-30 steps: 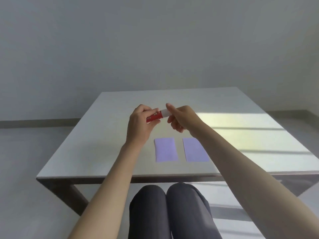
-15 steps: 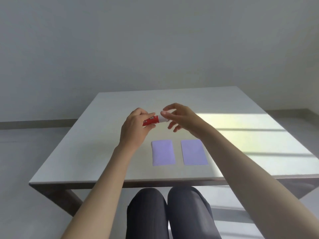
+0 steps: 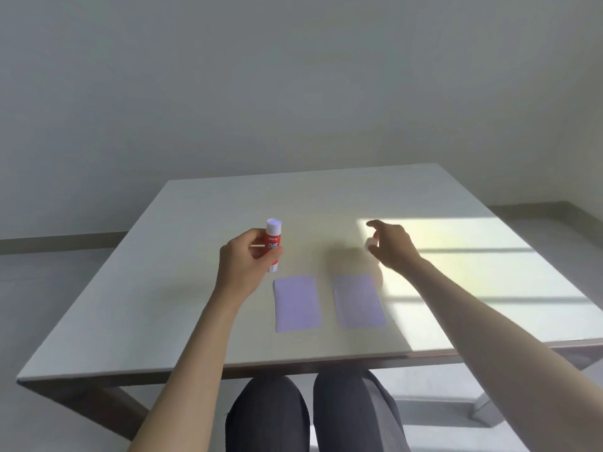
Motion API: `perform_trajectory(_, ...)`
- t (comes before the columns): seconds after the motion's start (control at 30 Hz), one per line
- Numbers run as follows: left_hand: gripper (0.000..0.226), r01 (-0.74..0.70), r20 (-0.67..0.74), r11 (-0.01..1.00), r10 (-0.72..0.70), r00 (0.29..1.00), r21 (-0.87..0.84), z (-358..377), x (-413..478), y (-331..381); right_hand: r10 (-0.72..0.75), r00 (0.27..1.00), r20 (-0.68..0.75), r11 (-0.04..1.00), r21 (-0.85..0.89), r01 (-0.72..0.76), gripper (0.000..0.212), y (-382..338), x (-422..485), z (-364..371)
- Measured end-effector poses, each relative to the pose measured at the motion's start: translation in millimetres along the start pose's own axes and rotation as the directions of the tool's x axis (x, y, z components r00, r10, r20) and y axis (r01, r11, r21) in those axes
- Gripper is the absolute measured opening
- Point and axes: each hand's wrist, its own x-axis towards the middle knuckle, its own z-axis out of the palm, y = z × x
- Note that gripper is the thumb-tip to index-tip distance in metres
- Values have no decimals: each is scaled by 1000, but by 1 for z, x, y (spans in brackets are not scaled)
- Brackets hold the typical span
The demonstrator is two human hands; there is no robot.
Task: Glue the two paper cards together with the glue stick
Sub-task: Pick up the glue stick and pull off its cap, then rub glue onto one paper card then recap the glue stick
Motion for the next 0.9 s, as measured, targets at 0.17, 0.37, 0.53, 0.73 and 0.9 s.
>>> perform_trajectory(0.17, 23, 61, 31, 993, -58, 998, -98, 8, 1, 1, -43, 997, 57, 995, -90, 48, 61, 16, -3, 13)
perform_trajectory(0.37, 25, 89, -51, 961, -106, 993, -263, 14, 4, 2, -105, 994, -28, 993, -53, 103, 76, -3, -17, -5)
perform_trajectory(0.53, 14, 128, -107, 805, -230, 967, -580, 33, 10, 23, -265, 964, 5, 725, 661, 195, 47, -79, -55, -3)
perform_trajectory(0.73, 11, 164, -95, 658, -339, 936, -735, 44, 5, 35, -150, 989, 5, 422, 905, 59, 20, -108, -70, 11)
perform_trajectory(0.9, 4, 139, -11, 680, -212, 977, -720, 42, 2, 37, -99, 884, 456, 23, 890, -456, 53, -118, -70, 9)
